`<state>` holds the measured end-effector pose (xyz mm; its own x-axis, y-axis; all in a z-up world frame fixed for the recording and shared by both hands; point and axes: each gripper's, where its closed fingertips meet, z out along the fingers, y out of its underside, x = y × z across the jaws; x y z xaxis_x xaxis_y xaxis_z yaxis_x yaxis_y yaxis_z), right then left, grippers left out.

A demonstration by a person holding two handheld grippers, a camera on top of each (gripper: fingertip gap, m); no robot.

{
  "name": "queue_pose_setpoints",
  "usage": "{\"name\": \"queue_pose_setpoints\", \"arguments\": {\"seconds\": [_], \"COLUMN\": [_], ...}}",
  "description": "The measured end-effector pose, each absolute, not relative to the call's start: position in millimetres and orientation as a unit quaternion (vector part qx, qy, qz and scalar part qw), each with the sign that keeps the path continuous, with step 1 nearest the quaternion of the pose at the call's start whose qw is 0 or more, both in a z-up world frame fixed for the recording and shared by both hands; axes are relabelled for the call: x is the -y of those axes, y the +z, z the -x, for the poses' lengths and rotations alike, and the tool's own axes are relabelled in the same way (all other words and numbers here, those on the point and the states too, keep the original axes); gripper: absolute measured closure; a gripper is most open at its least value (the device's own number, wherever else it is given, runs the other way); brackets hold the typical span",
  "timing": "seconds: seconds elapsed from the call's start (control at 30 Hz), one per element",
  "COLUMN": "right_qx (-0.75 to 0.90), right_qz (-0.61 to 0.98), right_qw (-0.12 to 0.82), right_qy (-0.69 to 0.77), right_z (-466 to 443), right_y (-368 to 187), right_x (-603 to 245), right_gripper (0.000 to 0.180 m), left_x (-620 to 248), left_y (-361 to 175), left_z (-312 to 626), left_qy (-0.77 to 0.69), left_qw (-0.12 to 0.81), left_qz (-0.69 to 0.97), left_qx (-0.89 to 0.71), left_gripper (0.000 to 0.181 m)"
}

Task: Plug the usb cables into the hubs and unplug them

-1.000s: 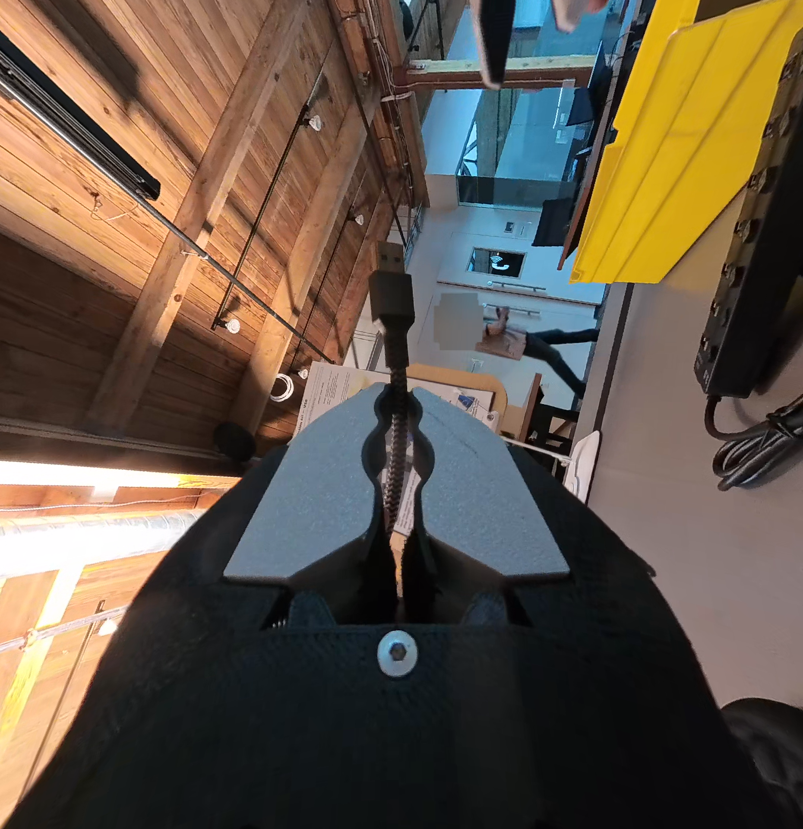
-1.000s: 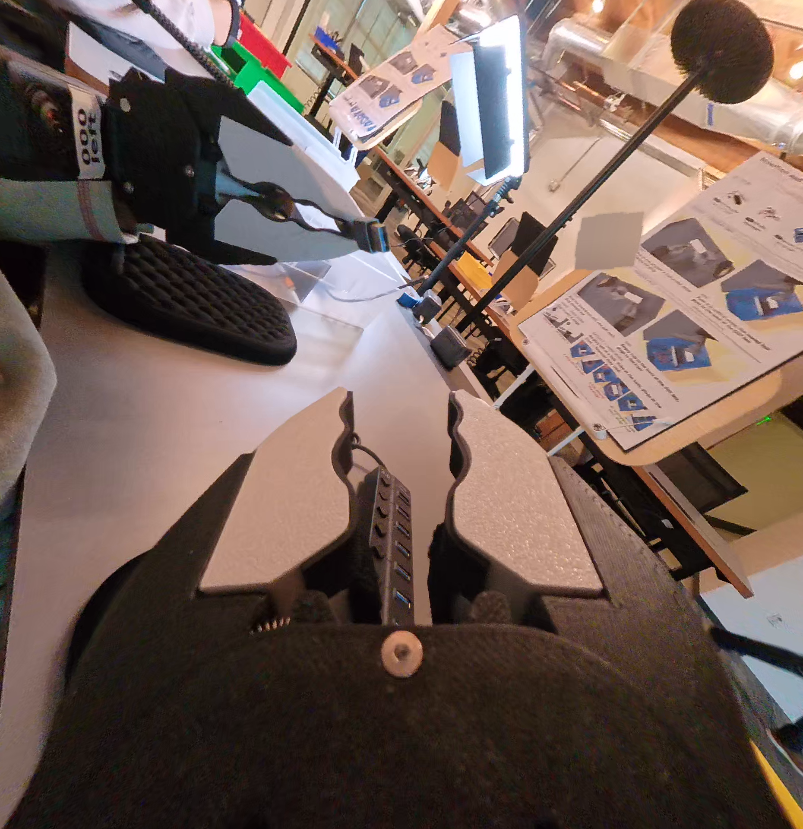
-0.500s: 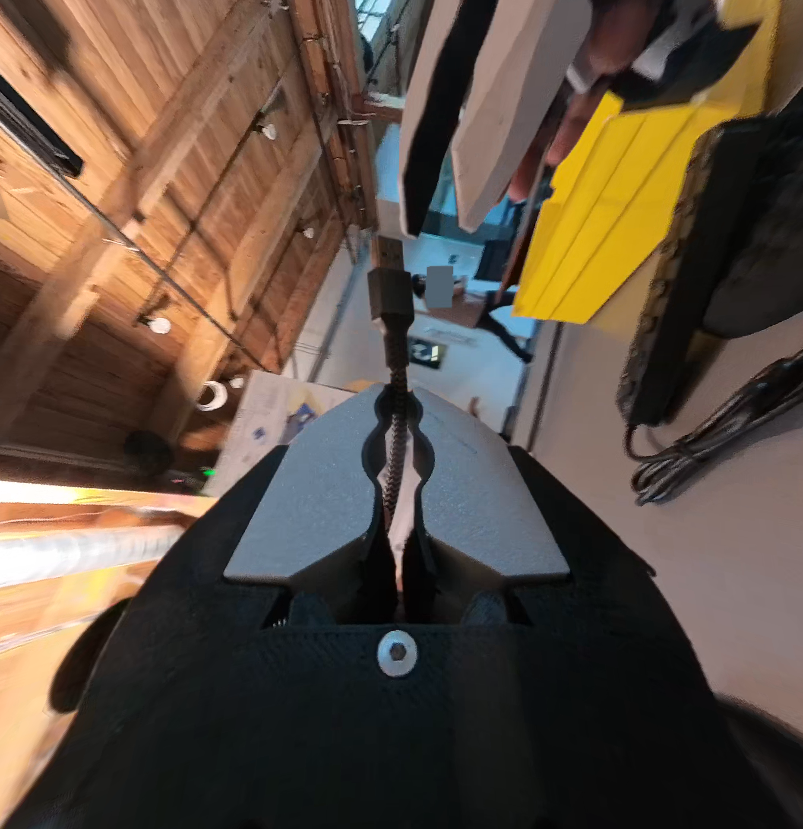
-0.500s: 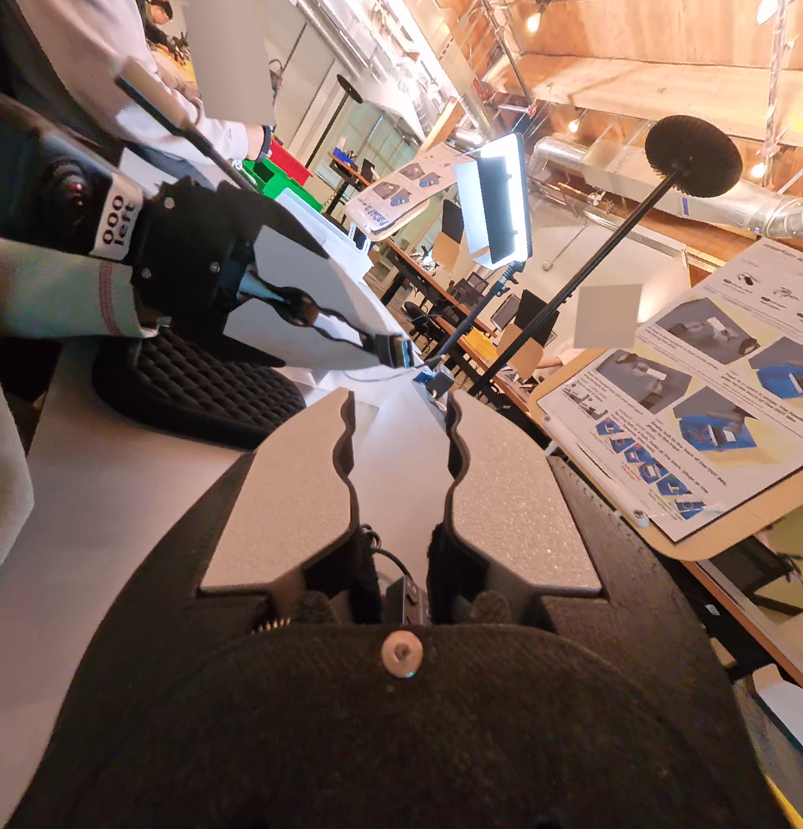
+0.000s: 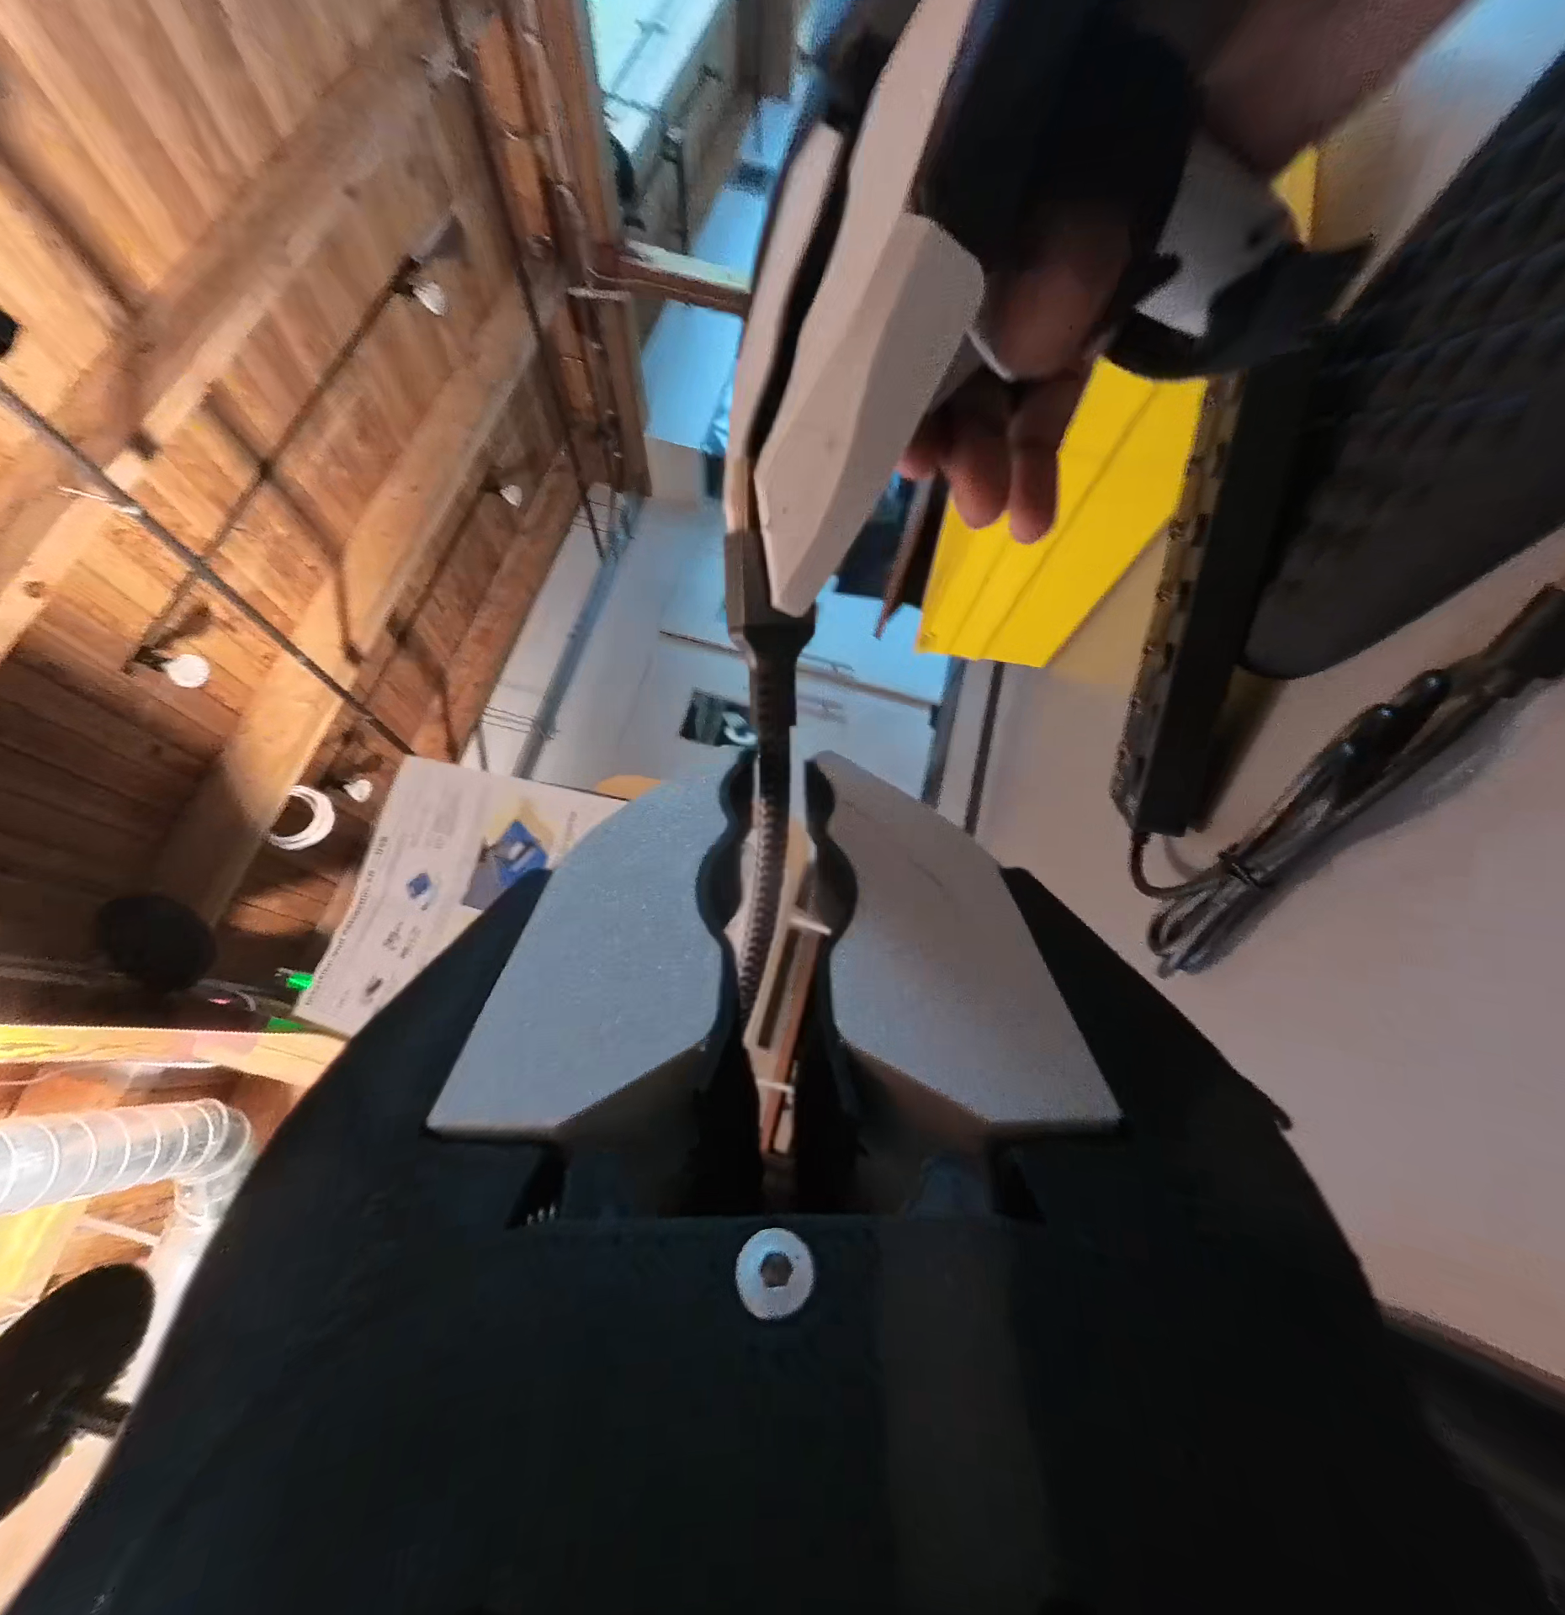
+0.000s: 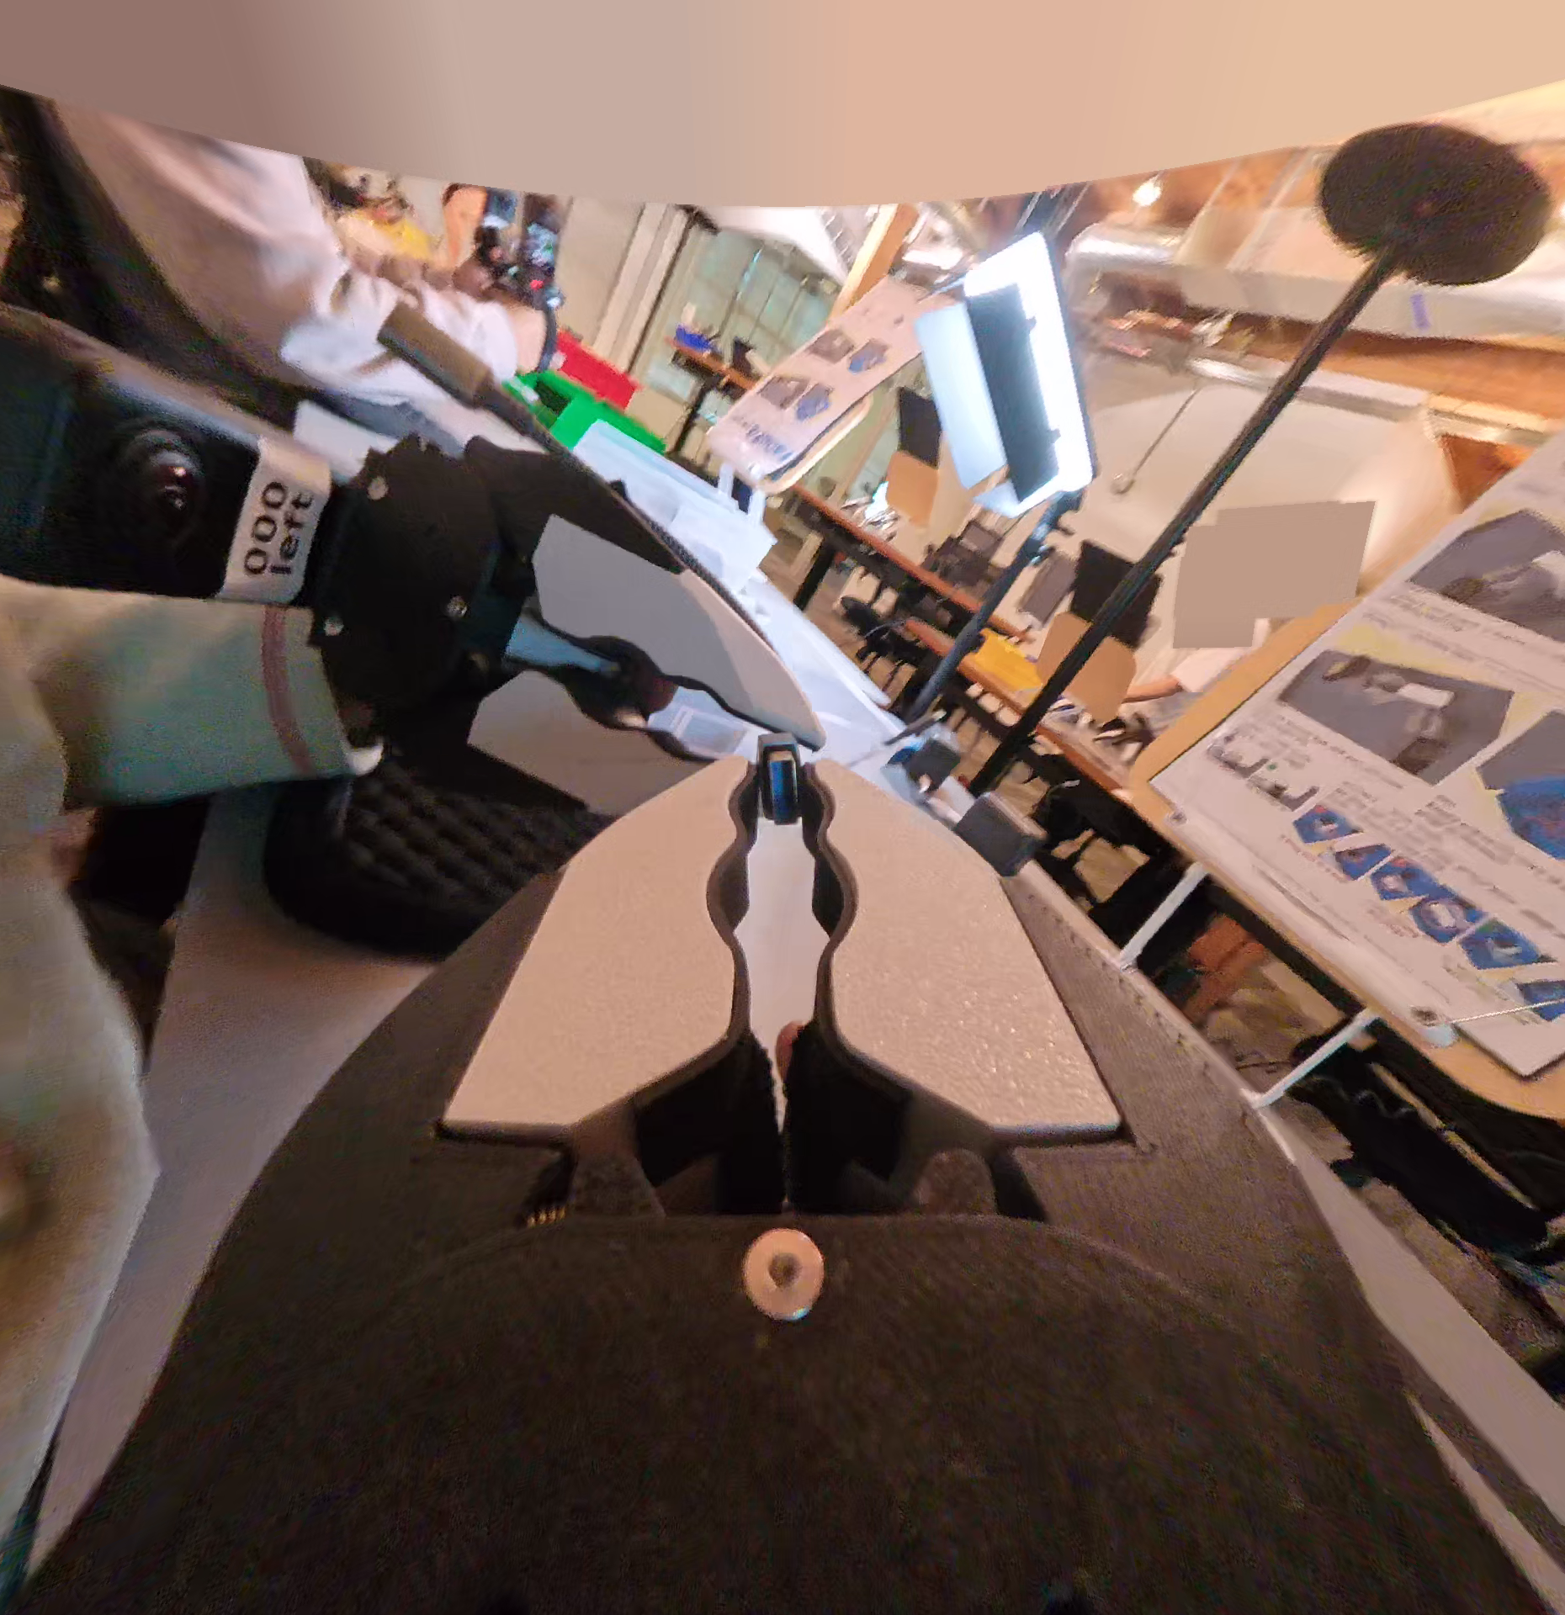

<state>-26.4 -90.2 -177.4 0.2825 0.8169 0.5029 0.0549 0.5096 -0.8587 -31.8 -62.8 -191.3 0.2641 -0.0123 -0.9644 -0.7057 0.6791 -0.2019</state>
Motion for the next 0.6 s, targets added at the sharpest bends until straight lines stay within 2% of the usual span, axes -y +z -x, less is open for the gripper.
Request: {"name": "queue_pose_setpoints", "arguments": {"seconds": [0.1,0.2,0.33,0.5,0.6], "right_qx": [0.508,0.504,0.430,0.252,0.211], "right_qz": [0.387,0.389,0.448,0.490,0.507], "right_qw": [0.739,0.747,0.706,0.569,0.518], "right_qy": [0.212,0.193,0.340,0.610,0.656], "right_z": [48,62,54,29,27], "right_y": [-171,-175,-175,-171,-180], "right_x": [97,100,87,62,53], "right_gripper": [0.170,0.171,0.171,0.172,0.171], "left_x": [69,72,72,77,76], "left_y": [-178,-170,-170,-170,-172], "left_z": [46,59,65,52,45], "left_qy": [0.216,0.202,0.206,0.169,0.141], "left_qw": [0.753,0.765,0.762,0.770,0.768], "left_qz": [0.309,0.311,0.304,0.304,0.321], "left_qx": [-0.538,-0.528,-0.533,-0.536,-0.535], "left_gripper": [0.149,0.137,0.127,0.123,0.123]}}
